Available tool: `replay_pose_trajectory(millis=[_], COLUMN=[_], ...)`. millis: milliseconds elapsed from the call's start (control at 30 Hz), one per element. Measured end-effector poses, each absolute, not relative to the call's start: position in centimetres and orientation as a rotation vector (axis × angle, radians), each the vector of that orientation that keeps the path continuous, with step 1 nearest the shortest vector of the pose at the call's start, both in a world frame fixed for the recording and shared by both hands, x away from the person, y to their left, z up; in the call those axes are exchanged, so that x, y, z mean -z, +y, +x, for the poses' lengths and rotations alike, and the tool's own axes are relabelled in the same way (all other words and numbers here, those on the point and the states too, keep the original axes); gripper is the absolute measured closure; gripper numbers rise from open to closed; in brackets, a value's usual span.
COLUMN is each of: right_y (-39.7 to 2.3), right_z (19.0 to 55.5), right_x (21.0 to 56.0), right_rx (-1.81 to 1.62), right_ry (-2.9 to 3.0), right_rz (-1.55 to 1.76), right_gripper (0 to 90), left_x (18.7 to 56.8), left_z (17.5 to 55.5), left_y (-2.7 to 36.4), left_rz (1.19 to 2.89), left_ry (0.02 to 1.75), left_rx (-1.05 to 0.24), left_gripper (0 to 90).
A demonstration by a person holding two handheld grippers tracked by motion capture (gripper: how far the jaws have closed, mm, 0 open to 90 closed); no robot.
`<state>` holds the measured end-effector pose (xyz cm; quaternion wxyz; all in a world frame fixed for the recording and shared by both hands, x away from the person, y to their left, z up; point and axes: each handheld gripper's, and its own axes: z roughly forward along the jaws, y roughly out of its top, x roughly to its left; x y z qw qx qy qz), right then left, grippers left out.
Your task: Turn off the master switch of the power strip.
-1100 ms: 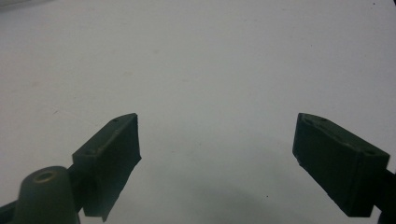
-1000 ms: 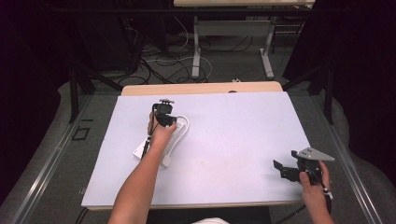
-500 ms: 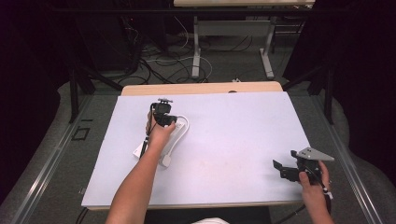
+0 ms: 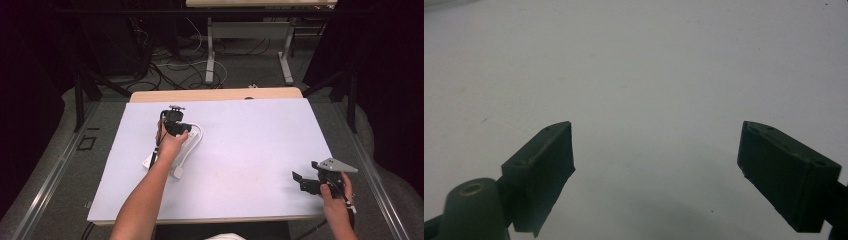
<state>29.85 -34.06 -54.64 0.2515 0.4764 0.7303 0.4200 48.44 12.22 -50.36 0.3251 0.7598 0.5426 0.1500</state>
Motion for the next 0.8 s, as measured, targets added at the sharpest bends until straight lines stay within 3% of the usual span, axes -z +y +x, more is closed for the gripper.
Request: replay_pose_trajectory(millis=[800], right_y=[-34.1], right_z=[29.8], right_x=[54.6], right_rx=[-1.149], right_ry=[1.97], right_rz=[1.308], right_gripper=[14.4], left_x=[49.3], left_z=[47.2], left_y=[12.9], left_rz=[1.943], left_ry=[1.376], left_rx=[-0.404], left_gripper=[48.0])
